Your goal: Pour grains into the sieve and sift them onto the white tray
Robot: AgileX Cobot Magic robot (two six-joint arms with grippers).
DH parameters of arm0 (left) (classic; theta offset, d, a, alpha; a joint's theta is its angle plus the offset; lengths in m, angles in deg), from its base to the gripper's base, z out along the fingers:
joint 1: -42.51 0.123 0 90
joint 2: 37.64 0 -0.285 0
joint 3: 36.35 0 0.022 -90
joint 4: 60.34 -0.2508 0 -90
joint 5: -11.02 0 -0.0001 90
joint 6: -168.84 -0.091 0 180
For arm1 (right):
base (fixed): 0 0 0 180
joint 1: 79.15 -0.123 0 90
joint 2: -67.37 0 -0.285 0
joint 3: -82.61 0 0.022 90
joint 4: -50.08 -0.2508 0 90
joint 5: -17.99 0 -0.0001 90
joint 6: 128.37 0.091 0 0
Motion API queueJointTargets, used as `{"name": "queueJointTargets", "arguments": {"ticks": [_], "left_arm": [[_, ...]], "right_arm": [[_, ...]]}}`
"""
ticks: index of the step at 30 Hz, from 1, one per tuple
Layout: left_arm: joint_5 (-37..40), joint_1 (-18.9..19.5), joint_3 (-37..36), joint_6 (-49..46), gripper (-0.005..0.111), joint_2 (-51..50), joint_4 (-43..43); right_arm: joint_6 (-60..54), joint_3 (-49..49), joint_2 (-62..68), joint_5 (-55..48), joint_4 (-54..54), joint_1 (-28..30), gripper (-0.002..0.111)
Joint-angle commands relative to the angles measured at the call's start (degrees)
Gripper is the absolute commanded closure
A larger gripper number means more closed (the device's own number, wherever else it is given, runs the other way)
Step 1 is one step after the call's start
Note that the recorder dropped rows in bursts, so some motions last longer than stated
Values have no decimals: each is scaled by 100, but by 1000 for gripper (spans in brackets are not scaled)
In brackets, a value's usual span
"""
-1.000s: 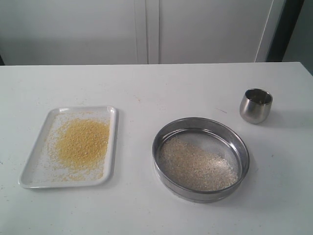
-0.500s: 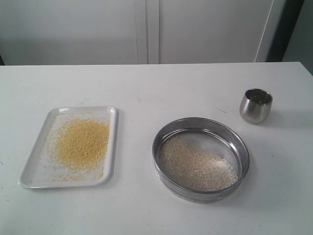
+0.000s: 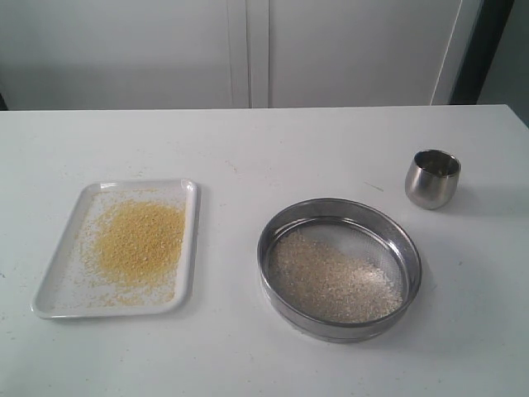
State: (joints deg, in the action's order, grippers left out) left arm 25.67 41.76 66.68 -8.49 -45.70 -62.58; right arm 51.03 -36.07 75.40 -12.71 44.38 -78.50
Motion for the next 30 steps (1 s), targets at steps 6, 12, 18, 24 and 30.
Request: {"name": "queueJointTargets", "arguments": {"ticks": [6, 12, 18, 24, 30], "left_arm": [[-11, 9, -25, 0, 107, 27, 28], [-11, 9, -25, 0, 107, 27, 28], [-11, 9, -25, 0, 107, 27, 28], [-11, 9, -25, 0, 107, 27, 28], [-11, 9, -25, 0, 107, 27, 28]], "right_arm": [[-71, 28, -24, 107, 25, -12, 108], [-71, 231, -24, 160, 62, -12, 108], [-71, 555, -24, 174, 529, -12, 108], [-71, 773, -24, 616, 571, -12, 108], [-71, 1134, -24, 707, 571, -12, 108]]}}
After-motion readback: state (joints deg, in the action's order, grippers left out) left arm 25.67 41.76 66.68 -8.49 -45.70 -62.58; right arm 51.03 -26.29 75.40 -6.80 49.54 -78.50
